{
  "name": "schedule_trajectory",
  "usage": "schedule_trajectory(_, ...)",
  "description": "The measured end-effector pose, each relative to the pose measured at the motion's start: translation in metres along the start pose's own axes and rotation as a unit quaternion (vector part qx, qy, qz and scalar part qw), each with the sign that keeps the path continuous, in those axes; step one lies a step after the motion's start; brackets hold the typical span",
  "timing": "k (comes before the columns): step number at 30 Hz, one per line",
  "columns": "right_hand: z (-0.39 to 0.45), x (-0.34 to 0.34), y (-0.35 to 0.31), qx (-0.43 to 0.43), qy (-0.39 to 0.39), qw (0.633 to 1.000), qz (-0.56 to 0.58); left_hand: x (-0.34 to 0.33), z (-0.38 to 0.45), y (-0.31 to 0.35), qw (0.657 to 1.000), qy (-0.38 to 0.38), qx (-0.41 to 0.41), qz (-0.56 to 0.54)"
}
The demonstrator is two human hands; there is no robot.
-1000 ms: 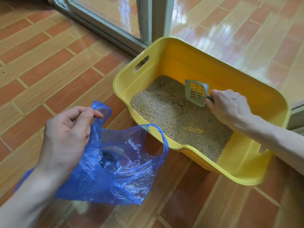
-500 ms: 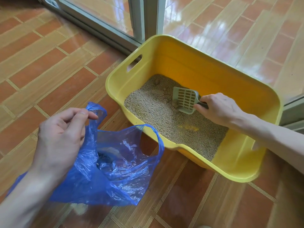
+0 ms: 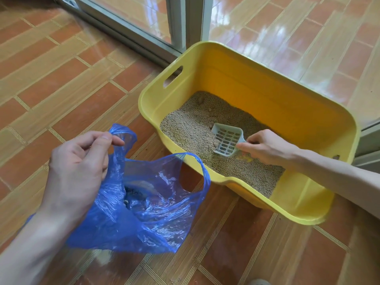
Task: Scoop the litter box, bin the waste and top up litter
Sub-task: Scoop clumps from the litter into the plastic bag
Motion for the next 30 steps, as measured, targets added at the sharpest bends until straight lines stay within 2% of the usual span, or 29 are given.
schedule_trajectory(4, -0.008, -0.009, 0.006, -0.046, -0.015, 0.992, 0.118, 0.001, 0.000, 0.000, 1.000, 0.003, -0.001, 0.009)
schedule_trajectory(12, -0.031, -0.010, 0.000, -0.037, -0.015, 0.966, 0.254, -0.003, 0.001, 0.003, 1.000, 0.009, -0.006, 0.004)
schedule_trajectory(20, -0.049, -0.012, -0.010, 0.000, 0.054, 0.962, 0.268, -0.006, 0.004, 0.001, 1.000, -0.002, -0.008, 0.015)
schedule_trajectory(30, -0.055, -0.018, -0.013, -0.012, 0.046, 0.951, 0.305, -0.004, 0.004, 0.000, 1.000, -0.006, -0.008, 0.025)
Point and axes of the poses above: each hand's wrist, its own z-axis towards the middle knuckle, its own x-axis out of the back of the hand, y = z × x, the point moved 7 cm from there along z, towards the middle knuckle, and after that the axes turned 2 degrees about -y, right-handed, at the moved point
